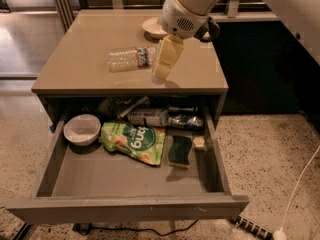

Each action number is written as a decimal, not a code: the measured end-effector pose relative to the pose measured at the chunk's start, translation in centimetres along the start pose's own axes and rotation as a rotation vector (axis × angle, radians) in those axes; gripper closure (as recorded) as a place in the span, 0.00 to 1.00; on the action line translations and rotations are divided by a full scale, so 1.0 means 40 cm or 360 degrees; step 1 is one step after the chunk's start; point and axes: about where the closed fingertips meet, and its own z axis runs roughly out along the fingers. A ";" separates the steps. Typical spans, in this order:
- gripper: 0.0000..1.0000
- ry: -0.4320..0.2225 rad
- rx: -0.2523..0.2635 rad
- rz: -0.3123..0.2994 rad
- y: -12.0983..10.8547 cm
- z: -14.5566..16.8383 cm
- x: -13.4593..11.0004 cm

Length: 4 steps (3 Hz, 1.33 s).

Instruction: Place water bottle into top drawer

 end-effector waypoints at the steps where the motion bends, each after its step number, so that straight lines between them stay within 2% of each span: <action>1: 0.00 -0.0123 -0.0043 0.0025 -0.050 0.032 -0.032; 2: 0.00 -0.0196 -0.0164 0.0073 -0.186 0.173 -0.088; 3: 0.00 -0.0171 -0.0157 0.0074 -0.186 0.173 -0.086; 4: 0.00 -0.0062 -0.0125 0.0078 -0.186 0.173 -0.080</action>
Offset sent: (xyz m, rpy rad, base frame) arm 0.1625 0.0929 0.0165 0.2046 0.0990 0.0578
